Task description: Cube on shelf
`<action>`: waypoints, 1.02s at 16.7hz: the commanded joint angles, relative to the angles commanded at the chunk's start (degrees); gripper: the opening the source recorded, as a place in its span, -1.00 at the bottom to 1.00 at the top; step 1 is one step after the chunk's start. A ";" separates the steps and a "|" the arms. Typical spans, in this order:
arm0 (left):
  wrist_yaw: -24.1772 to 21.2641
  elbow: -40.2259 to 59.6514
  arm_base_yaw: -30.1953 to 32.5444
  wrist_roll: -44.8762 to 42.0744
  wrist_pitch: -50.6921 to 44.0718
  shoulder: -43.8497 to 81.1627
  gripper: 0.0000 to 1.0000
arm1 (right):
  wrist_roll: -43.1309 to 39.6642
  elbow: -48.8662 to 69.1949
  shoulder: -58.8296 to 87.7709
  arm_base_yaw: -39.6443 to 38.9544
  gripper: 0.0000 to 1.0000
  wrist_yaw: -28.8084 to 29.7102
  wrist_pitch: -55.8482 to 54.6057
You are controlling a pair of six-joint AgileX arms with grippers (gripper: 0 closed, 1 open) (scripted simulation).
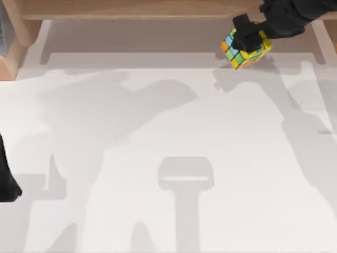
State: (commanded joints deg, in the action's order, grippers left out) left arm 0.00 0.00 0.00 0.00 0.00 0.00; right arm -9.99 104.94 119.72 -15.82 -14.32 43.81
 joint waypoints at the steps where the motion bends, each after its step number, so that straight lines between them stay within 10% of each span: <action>1: 0.00 0.00 0.00 0.00 0.00 0.00 1.00 | 1.26 -1.83 0.63 -3.27 -1.00 -0.05 -4.43; 8: 0.00 0.00 0.00 0.00 0.00 0.00 1.00 | 6.69 -10.52 9.47 -21.75 -1.00 6.75 -39.23; 17: 0.00 0.00 0.00 0.00 0.00 0.00 1.00 | 5.16 -14.42 17.97 -31.26 -1.00 31.49 -79.93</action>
State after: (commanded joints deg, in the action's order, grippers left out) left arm 0.00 0.00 0.00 0.00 0.00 0.00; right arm -4.84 90.53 137.69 -47.08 17.17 -36.12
